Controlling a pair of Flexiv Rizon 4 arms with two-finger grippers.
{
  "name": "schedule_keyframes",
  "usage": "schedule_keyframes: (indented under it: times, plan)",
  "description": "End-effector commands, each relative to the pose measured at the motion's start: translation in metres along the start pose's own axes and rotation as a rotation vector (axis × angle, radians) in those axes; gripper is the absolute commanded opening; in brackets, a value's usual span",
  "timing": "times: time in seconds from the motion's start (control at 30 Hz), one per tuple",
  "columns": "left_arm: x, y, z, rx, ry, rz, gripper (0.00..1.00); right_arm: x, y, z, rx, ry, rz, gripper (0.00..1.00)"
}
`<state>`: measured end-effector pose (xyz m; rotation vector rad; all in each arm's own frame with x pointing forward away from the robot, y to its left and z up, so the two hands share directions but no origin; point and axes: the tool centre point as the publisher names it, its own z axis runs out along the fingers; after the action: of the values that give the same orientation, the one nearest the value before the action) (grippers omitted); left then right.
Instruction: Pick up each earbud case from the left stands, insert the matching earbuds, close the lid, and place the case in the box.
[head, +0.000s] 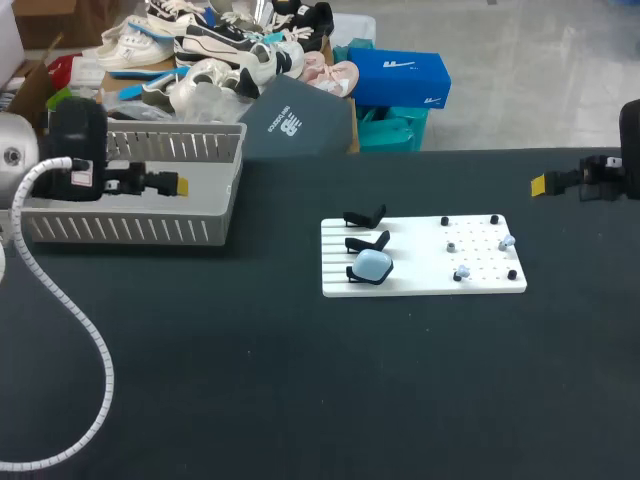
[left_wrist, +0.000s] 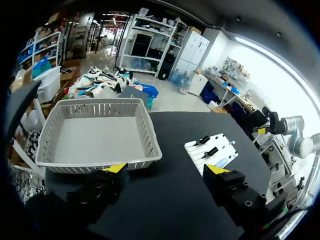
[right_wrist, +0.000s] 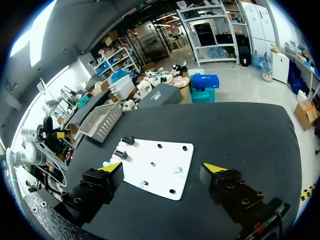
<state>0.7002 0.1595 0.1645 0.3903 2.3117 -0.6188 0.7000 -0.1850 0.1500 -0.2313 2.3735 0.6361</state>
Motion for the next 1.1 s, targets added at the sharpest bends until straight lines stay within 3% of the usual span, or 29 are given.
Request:
schedule_keyframes:
  times: [0.03,0.23,0.43,0.63,0.8,1.1]
  plan:
    - [0.003,-0.01,0.005,0.18,-0.085,0.195,1.0,0.0,0.0,0.0,0.0,0.0,0.0,1.0]
    - [0.009,-0.044,0.008,0.403,-0.144,0.496,1.0,0.0,0.0,0.0,0.0,0.0,0.0,1.0]
    - [0.023,-0.073,0.02,0.546,-0.141,0.67,1.0,0.0,0.0,0.0,0.0,0.0,0.0,1.0]
    - [0.042,-0.098,0.034,0.595,-0.1,0.838,1.0,0.0,0.0,0.0,0.0,0.0,0.0,1.0]
    - [0.053,-0.114,0.048,0.631,-0.114,0.9,1.0,0.0,0.0,0.0,0.0,0.0,0.0,1.0]
    - [0.067,-0.126,0.077,0.623,-0.134,1.017,1.0,0.0,0.0,0.0,0.0,0.0,0.0,1.0]
